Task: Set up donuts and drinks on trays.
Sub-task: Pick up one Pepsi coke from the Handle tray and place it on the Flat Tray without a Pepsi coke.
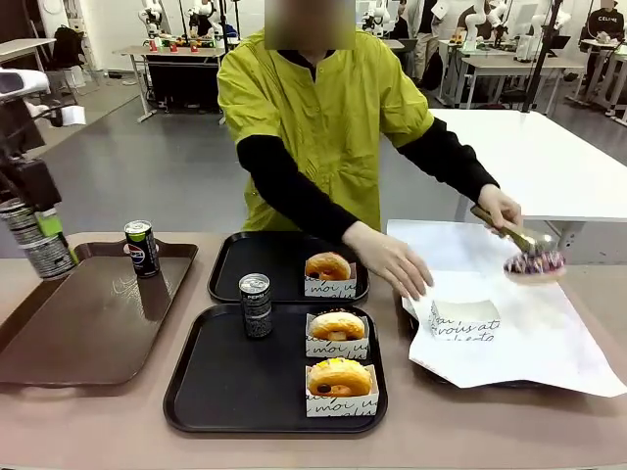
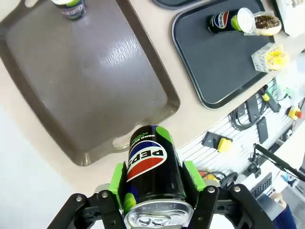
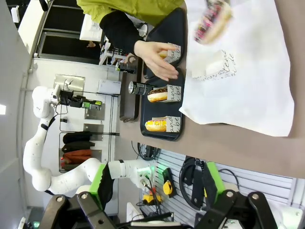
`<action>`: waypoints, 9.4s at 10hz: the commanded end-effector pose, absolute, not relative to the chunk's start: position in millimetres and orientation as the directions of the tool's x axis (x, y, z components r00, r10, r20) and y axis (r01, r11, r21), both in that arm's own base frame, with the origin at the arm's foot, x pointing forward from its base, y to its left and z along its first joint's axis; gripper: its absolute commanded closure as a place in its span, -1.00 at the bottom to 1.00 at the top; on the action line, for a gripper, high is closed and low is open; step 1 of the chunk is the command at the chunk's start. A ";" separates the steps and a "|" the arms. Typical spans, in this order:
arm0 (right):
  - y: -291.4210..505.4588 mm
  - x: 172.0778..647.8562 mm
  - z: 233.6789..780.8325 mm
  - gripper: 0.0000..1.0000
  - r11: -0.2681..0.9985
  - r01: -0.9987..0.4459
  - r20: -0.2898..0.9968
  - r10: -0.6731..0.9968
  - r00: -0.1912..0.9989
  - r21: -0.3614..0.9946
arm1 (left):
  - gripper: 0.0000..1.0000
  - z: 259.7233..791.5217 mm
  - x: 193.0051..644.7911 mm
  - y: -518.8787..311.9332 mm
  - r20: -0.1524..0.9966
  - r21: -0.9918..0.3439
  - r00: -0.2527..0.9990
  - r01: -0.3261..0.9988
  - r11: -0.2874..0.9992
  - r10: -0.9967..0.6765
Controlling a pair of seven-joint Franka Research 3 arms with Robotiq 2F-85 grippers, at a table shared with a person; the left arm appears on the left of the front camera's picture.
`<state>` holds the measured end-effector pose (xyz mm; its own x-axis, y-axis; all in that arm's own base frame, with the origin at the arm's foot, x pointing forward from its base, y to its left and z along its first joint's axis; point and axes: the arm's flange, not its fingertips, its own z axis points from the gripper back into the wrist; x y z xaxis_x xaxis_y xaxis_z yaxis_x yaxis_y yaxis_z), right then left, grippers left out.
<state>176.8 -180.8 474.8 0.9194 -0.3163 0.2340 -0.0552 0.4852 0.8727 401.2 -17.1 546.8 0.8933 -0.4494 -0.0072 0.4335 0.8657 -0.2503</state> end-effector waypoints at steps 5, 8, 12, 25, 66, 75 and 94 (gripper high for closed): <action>-180.8 177.3 474.7 -1.00 0.475 -0.078 0.250 -0.311 0.917 0.877 | -0.19 546.8 401.2 -17.1 -0.007 -0.250 0.893 0.433 0.866 -0.449; -180.8 177.3 474.7 -1.00 0.475 -0.078 0.250 -0.311 0.917 0.877 | -0.19 546.8 401.2 -17.1 -0.007 -0.250 0.893 0.433 0.866 -0.449; -180.8 177.3 474.7 -1.00 0.475 -0.078 0.250 -0.311 0.917 0.877 | -0.19 550.5 417.3 -37.3 -0.007 -0.219 0.901 0.421 0.880 -0.433; -180.8 177.3 474.7 -1.00 0.475 -0.078 0.250 -0.311 0.917 0.877 | -0.19 505.7 575.3 -206.2 0.016 0.039 0.884 0.466 0.884 -0.466; -180.8 177.3 474.7 -1.00 0.475 -0.078 0.250 -0.311 0.917 0.877 | -1.00 402.2 626.8 -290.8 -0.043 -0.092 0.835 0.543 0.835 -0.548; -180.8 177.3 474.7 -1.00 0.475 -0.078 0.250 -0.311 0.917 0.877 | -1.00 495.7 577.2 -277.3 -0.081 -0.060 0.962 0.258 0.964 -0.262; -180.8 177.3 474.7 -1.00 0.475 -0.078 0.250 -0.311 0.917 0.877 | -1.00 479.0 464.2 58.2 0.158 -0.904 0.987 0.134 0.406 0.027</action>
<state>176.7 -181.5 475.8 0.9188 -0.3170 0.2353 -0.0557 0.4860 0.8722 456.5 46.8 482.7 0.9796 0.0669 0.1894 0.1229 0.5462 -0.8286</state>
